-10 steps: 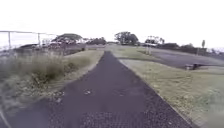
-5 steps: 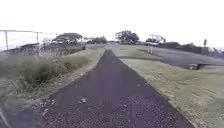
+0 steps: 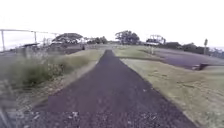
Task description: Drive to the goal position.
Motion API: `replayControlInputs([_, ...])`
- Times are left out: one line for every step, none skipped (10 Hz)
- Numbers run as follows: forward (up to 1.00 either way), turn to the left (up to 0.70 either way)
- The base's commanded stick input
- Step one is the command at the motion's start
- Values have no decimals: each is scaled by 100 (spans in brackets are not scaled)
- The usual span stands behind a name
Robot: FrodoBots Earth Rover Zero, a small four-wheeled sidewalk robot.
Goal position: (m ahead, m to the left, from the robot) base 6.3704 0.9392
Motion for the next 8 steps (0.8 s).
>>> replayControlInputs([70, 0])
replayControlInputs([70, 8])
replayControlInputs([70, 19])
replayControlInputs([70, 11])
replayControlInputs([70, 0])
replayControlInputs([70, 0])
replayControlInputs([70, 0])
replayControlInputs([70, 0])
